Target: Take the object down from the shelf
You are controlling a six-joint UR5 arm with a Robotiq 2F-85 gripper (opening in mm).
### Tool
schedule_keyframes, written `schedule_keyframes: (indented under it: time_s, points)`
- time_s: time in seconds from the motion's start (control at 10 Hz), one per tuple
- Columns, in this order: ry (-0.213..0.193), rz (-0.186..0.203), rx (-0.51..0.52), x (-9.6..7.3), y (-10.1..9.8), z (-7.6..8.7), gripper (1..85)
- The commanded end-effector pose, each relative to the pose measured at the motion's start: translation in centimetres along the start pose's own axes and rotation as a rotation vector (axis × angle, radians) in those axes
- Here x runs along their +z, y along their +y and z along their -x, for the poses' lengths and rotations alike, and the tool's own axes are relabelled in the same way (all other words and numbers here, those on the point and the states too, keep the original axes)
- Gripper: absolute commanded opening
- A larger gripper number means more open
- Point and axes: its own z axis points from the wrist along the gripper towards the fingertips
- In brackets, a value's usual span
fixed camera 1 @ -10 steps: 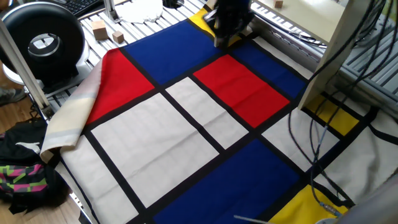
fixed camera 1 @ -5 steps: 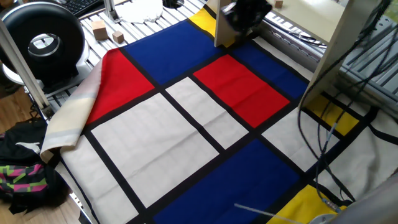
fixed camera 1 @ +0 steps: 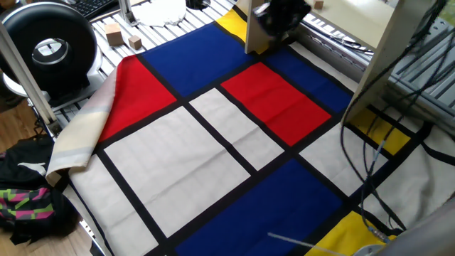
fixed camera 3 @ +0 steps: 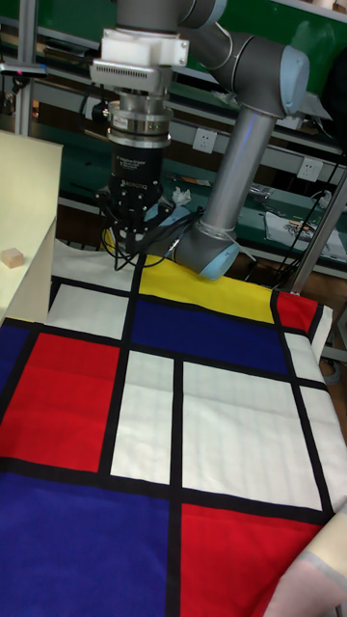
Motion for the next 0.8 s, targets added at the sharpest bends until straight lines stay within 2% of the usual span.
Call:
schedule_keyframes:
  time_s: [0.0, 0.1, 0.2, 0.3, 0.4, 0.5, 0.6, 0.7]
  points:
    - [-0.023, -0.033, 0.107, -0.2, -1.1, 0.4, 1.0]
    - [-0.043, -0.052, 0.125, -0.2, -1.6, 0.9, 1.0]
    - [-0.055, -0.032, 0.125, -0.2, -1.1, 1.2, 1.0]
    - [-0.081, -0.053, 0.127, -0.3, -1.7, 1.9, 1.0]
    - [-0.099, -0.099, 0.112, -0.4, -2.9, 2.3, 1.0]
    - [-0.084, -0.117, 0.096, -0.4, -3.3, 1.9, 1.0]
    - [-0.08, -0.117, 0.076, -0.4, -3.3, 1.8, 1.0]
    - [-0.056, -0.123, 0.06, -0.4, -3.4, 1.2, 1.0]
